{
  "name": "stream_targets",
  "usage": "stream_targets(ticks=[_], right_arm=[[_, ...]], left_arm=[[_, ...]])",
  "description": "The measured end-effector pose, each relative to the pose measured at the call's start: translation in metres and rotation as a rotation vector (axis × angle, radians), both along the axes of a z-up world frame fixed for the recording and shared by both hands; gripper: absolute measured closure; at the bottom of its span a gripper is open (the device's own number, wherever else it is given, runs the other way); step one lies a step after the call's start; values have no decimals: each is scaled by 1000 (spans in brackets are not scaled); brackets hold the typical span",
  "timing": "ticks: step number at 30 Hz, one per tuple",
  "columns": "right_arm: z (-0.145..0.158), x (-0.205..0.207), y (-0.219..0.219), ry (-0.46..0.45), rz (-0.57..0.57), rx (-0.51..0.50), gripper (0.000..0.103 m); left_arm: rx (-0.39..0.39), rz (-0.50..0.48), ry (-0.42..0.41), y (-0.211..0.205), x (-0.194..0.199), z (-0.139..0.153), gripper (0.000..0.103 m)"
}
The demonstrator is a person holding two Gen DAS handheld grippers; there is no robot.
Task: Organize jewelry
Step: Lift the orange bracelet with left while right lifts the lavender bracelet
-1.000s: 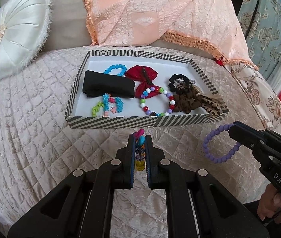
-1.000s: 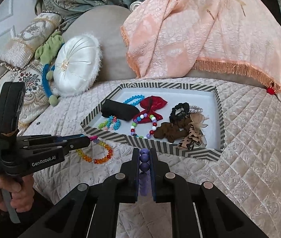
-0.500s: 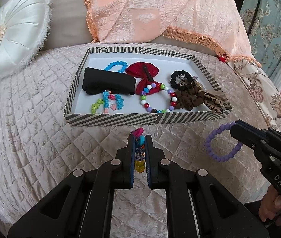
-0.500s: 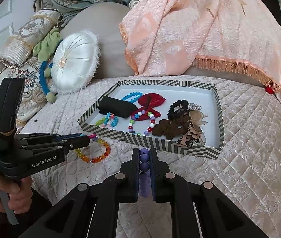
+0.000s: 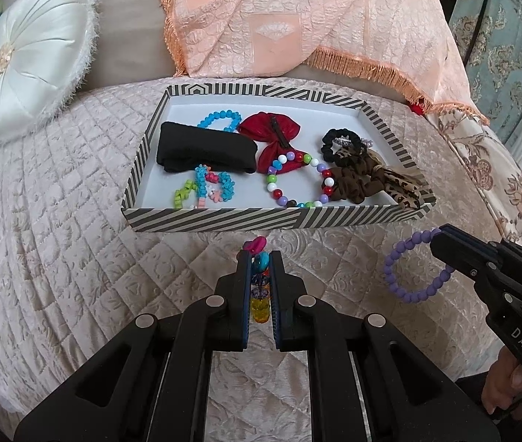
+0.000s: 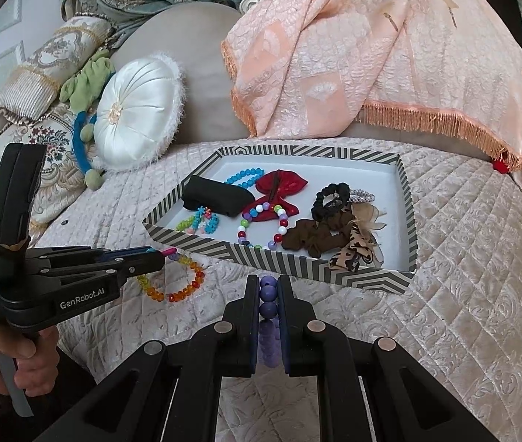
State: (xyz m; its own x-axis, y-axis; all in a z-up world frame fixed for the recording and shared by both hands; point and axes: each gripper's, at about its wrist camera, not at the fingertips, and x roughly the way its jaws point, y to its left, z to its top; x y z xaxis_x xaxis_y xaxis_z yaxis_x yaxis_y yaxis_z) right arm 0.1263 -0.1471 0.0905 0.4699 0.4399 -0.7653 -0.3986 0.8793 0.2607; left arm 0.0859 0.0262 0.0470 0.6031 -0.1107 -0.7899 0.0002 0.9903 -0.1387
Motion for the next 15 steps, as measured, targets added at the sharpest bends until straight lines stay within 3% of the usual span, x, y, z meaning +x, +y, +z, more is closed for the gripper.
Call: stream_targets(ticks=[15], right_arm=[[0,0,2,1,2,-13,95]], left_arm=[[4,0,-5,-1,0,1,95]])
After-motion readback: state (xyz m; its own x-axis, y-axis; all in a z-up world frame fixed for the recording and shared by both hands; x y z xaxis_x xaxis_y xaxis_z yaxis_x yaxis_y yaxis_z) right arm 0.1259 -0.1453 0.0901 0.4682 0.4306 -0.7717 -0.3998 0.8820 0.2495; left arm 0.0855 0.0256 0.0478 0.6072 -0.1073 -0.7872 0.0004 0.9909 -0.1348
